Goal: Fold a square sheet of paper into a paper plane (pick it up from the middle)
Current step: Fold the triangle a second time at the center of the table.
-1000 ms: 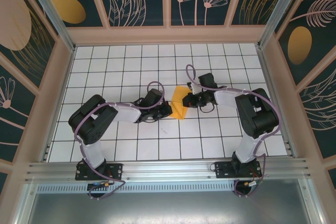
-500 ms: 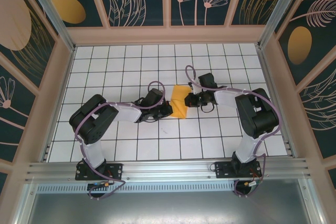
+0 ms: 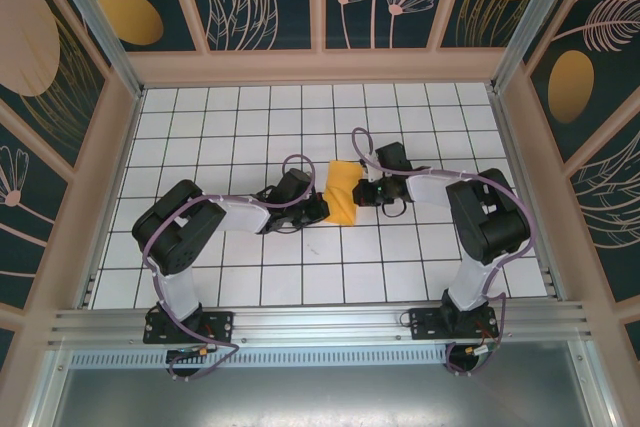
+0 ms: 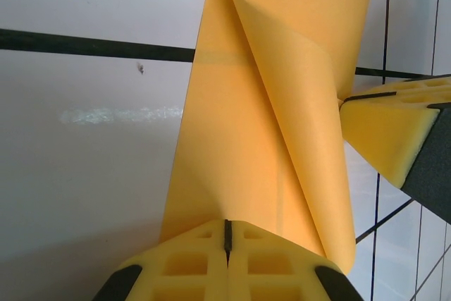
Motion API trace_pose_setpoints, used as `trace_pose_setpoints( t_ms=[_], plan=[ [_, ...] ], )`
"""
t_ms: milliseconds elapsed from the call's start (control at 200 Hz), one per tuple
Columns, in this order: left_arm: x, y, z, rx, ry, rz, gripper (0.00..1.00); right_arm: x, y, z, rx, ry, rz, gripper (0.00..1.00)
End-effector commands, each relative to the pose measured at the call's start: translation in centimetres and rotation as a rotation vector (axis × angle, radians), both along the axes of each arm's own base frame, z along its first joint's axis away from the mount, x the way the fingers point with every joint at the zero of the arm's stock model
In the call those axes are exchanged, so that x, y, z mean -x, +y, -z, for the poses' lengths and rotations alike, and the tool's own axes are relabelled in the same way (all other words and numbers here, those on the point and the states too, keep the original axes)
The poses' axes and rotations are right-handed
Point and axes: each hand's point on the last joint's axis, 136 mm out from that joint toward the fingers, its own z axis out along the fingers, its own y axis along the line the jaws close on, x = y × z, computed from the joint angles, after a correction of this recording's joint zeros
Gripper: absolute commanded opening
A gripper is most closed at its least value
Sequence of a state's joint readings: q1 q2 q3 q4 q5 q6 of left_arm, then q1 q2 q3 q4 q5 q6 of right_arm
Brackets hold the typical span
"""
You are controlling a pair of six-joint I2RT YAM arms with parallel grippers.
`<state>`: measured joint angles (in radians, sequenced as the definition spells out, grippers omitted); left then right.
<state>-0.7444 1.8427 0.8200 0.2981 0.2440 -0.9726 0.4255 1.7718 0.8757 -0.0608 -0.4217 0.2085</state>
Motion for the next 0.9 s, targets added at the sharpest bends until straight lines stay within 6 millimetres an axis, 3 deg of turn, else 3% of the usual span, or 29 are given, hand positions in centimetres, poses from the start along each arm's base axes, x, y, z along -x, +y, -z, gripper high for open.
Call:
trace_pose_setpoints(
  t_ms=[0, 175, 295, 545, 781, 896],
  plan=[
    [0.4, 0.4, 0.4, -0.048, 0.013, 0.002, 0.07, 0.1, -0.3, -0.4, 0.003, -0.015, 0.042, 0.00],
    [0.8, 0.0, 1.0, -0.037, 0.032, 0.019, 0.07, 0.0, 0.0, -1.2, -0.012, -0.033, 0.042, 0.00],
    [0.7, 0.0, 0.7, -0.034, 0.025, 0.015, 0.09, 0.0, -0.5, -0.5, 0.024, -0.023, 0.057, 0.00],
    [-0.9, -1.3, -2.8, 0.017, -0.050, 0.014, 0.13, 0.5, -0.3, 0.6, 0.041, -0.001, 0.045, 0.00],
    [-2.3, -1.8, -6.6, 0.058, -0.137, -0.010, 0.22, 0.5, -0.2, 1.0, 0.060, 0.008, 0.045, 0.00],
    [-2.7, -2.0, -7.3, 0.060, -0.149, -0.011, 0.21, 0.5, 0.0, 0.9, 0.051, 0.010, 0.042, 0.00]
  ],
)
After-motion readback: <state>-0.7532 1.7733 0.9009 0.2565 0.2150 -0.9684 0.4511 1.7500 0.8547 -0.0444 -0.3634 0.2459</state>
